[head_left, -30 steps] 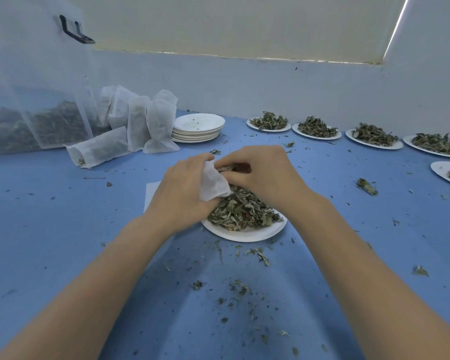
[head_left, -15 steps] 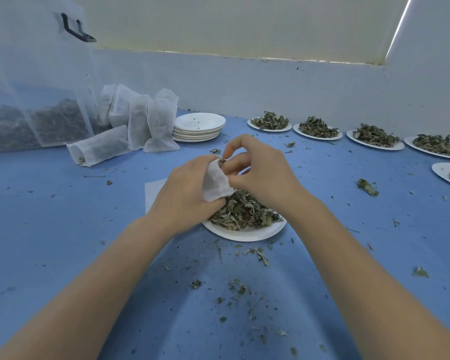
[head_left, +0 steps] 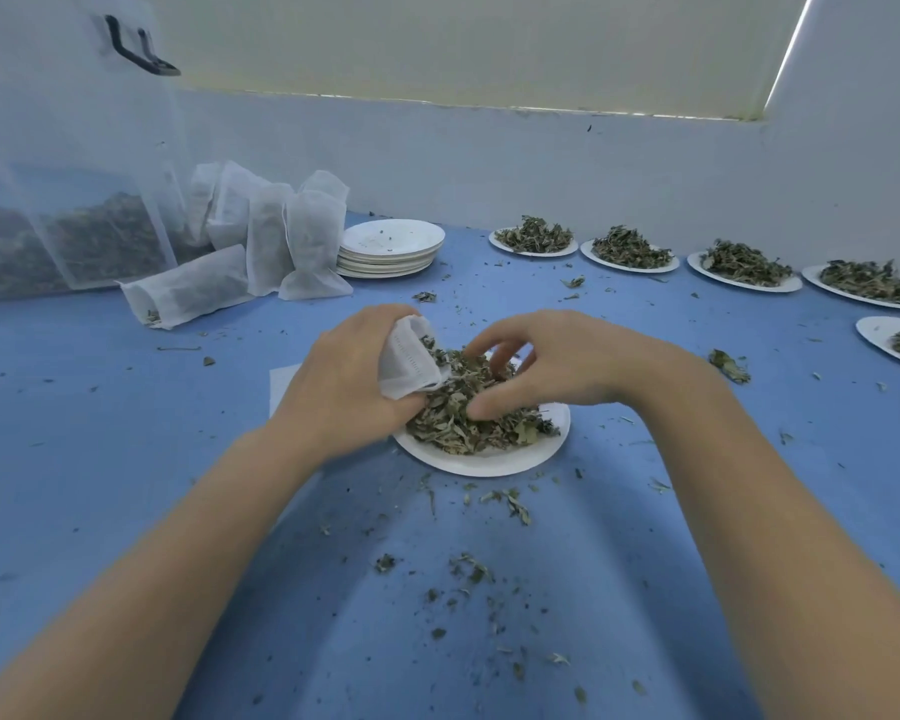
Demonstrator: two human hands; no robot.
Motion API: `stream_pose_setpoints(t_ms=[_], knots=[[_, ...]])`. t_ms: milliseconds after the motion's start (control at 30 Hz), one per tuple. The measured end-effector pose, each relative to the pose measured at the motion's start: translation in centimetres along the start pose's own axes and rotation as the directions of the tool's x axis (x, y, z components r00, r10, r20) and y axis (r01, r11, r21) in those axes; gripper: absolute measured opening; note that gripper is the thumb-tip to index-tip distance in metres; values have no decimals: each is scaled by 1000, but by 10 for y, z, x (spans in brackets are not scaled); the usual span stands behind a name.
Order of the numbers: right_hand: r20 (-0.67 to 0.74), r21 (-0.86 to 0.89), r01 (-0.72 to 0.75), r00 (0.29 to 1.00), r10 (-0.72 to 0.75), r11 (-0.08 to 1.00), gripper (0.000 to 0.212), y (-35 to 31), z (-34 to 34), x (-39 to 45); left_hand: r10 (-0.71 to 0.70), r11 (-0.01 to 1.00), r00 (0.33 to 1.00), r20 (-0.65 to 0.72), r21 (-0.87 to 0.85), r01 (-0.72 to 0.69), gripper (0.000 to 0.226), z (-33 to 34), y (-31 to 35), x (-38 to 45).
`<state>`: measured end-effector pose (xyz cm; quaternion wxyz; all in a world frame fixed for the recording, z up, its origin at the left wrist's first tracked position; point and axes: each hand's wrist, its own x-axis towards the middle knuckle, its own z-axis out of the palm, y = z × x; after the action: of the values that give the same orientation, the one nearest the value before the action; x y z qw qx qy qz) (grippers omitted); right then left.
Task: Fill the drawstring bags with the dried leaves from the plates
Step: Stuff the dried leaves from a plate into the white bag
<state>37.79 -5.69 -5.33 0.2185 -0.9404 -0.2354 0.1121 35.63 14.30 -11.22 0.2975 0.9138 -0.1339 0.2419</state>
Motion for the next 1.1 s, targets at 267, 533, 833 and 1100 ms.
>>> stream_pose_setpoints(t_ms=[267, 533, 833, 1100], knots=[[-88, -147, 71, 992, -85, 987, 36, -6, 19, 13, -26, 999, 1000, 10, -19, 27, 57, 0, -4, -1], [-160, -45, 105, 981, -111, 993, 8, 2, 14, 11, -30, 1000, 999, 18, -9, 30, 56, 1, -10, 0], [-321, 212, 169, 942, -95, 962, 6, 12, -10, -4, -31, 999, 999, 42, 40, 29, 59, 3, -11, -1], [-336, 197, 264, 923, -188, 944, 14, -4, 0, 2, 14, 999, 1000, 6, 39, -14, 58, 6, -1, -2]])
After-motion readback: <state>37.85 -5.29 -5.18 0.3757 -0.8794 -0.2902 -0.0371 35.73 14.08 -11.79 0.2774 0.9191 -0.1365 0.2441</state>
